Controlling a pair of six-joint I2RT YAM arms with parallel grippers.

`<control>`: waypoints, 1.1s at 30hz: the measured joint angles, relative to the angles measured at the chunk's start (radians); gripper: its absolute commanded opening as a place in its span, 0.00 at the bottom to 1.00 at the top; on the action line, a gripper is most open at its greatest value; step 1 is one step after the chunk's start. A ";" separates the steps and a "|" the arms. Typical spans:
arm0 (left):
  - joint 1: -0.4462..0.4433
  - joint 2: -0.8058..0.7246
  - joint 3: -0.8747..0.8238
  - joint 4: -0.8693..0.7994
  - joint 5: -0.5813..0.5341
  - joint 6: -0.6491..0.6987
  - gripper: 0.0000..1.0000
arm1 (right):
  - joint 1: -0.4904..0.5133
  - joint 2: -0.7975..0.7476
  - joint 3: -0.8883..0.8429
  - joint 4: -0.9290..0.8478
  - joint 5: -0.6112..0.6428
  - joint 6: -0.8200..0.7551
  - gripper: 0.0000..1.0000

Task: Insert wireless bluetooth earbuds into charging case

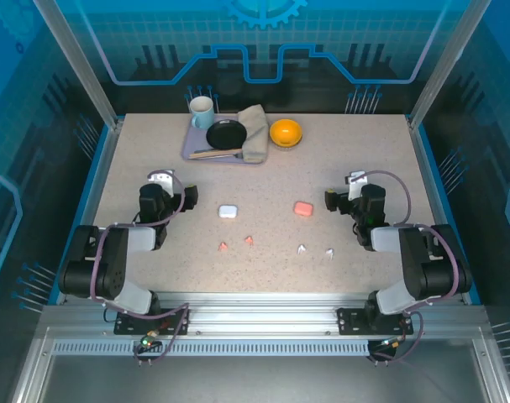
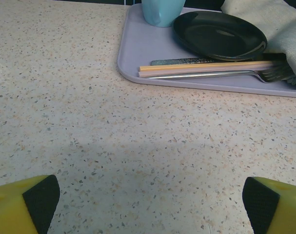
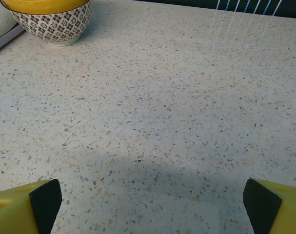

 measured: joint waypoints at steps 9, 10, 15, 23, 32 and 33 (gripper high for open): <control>0.000 0.000 0.000 0.000 0.000 0.000 0.99 | 0.000 0.000 0.000 0.000 0.000 0.000 1.00; 0.000 0.000 0.000 0.000 0.000 0.000 0.99 | 0.000 0.000 0.000 0.000 0.000 0.000 1.00; 0.000 0.000 0.000 0.000 0.000 0.000 0.99 | -0.002 0.000 0.000 0.000 -0.012 0.000 1.00; 0.000 0.000 0.000 -0.003 -0.002 0.000 0.99 | -0.027 0.000 0.000 0.000 -0.046 0.001 1.00; 0.000 -0.157 0.169 -0.362 -0.104 -0.064 0.99 | -0.027 -0.212 0.179 -0.412 0.014 0.144 1.00; 0.000 -0.168 0.221 -0.429 -0.114 -0.095 0.99 | -0.028 -0.227 0.234 -0.491 0.038 0.198 1.00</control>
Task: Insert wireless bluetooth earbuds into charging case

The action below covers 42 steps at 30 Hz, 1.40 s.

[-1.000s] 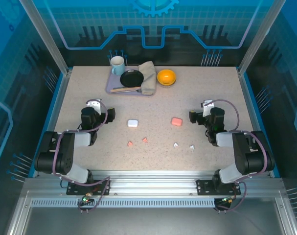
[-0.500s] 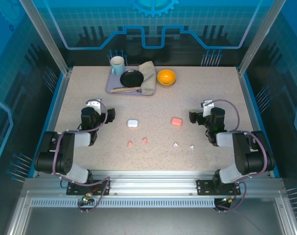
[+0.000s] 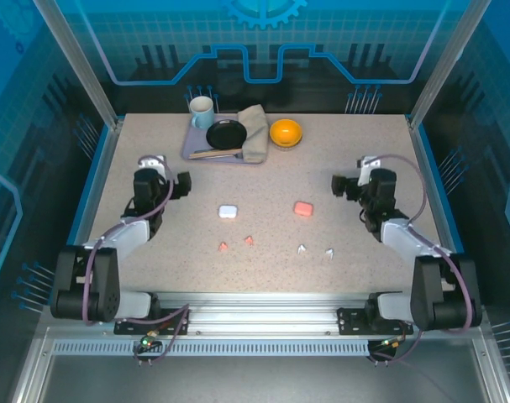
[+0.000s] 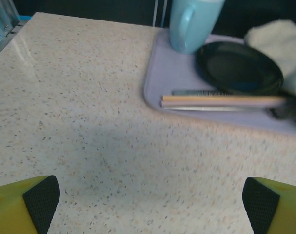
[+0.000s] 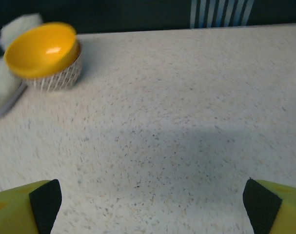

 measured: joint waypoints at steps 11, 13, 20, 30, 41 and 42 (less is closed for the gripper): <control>-0.034 0.010 0.323 -0.546 0.087 -0.380 0.99 | 0.043 0.113 0.442 -0.705 -0.050 0.260 0.84; -0.072 0.015 0.323 -0.595 0.125 -0.447 0.99 | 0.098 0.153 0.482 -0.797 -0.056 0.303 0.85; -0.232 0.036 0.329 -0.676 0.171 -0.626 0.99 | 0.277 0.246 0.509 -0.962 -0.036 0.437 0.85; -0.294 0.109 0.343 -0.673 0.268 -0.815 0.99 | 0.373 0.352 0.563 -1.059 0.036 0.606 0.86; -0.294 0.148 0.393 -0.662 0.369 -0.832 0.99 | 0.404 0.577 0.786 -1.131 0.085 0.668 0.87; -0.294 0.154 0.394 -0.661 0.378 -0.831 0.99 | 0.404 0.591 0.793 -1.137 0.087 0.672 0.87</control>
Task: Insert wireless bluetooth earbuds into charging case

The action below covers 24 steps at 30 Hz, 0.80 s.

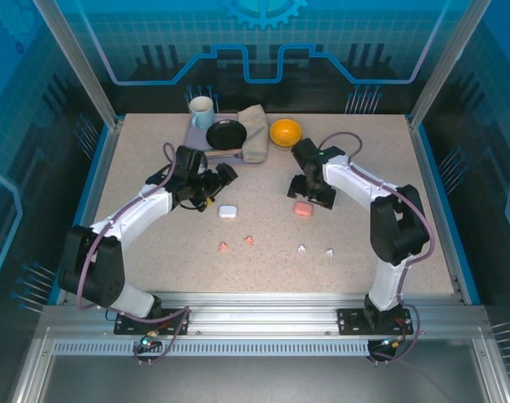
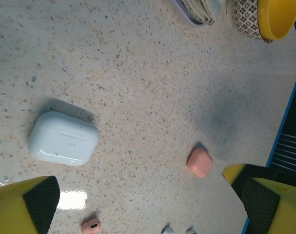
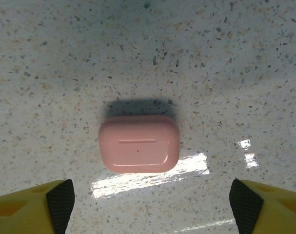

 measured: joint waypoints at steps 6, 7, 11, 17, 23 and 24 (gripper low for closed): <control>0.000 0.019 0.002 0.008 0.035 0.000 0.99 | 0.000 0.066 0.029 -0.022 0.011 0.014 0.87; 0.000 0.023 0.005 0.010 0.040 0.000 0.99 | 0.000 0.077 0.035 -0.023 0.011 0.014 0.87; 0.000 0.029 0.015 0.013 0.052 0.001 0.99 | 0.006 0.104 0.044 -0.016 -0.004 0.013 0.87; 0.000 0.029 0.017 0.020 0.063 0.008 0.99 | 0.009 0.119 0.044 0.001 -0.024 -0.006 0.87; 0.000 0.030 0.017 0.039 0.075 0.007 0.99 | 0.009 0.153 0.044 0.023 -0.039 -0.024 0.85; 0.000 0.030 0.017 0.040 0.078 0.007 0.99 | 0.009 0.161 0.044 0.027 -0.040 -0.028 0.84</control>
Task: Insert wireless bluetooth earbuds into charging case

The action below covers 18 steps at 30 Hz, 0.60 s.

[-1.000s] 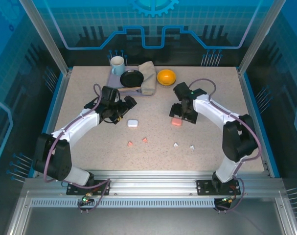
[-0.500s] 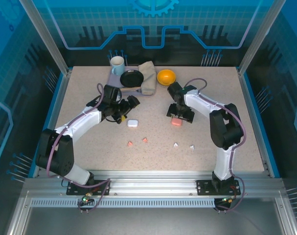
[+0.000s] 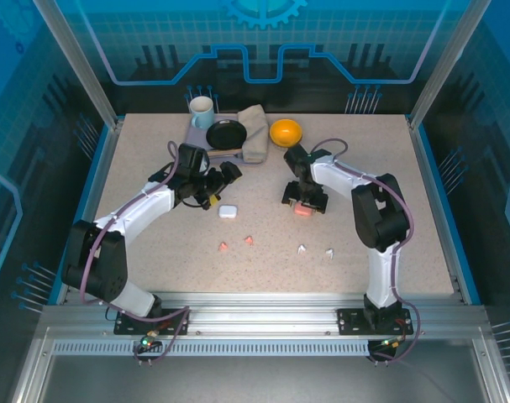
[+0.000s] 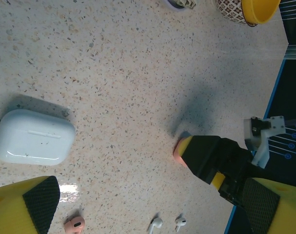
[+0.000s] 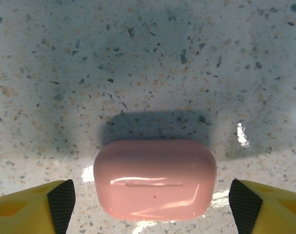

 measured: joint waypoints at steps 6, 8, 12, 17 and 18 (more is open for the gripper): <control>-0.006 0.015 0.000 0.017 0.011 0.000 0.99 | -0.003 0.021 -0.010 0.026 -0.010 -0.011 0.77; -0.013 0.023 0.000 0.024 0.012 0.000 0.99 | -0.006 0.021 -0.021 0.040 -0.015 -0.014 0.76; -0.028 0.046 0.009 0.025 0.012 0.000 0.99 | -0.017 0.013 -0.044 0.060 -0.023 -0.019 0.72; -0.045 0.078 0.037 0.030 0.022 0.000 0.99 | -0.026 -0.004 -0.071 0.089 -0.038 -0.030 0.75; -0.048 0.081 0.042 0.031 0.024 0.001 0.99 | -0.027 -0.007 -0.074 0.093 -0.043 -0.031 0.75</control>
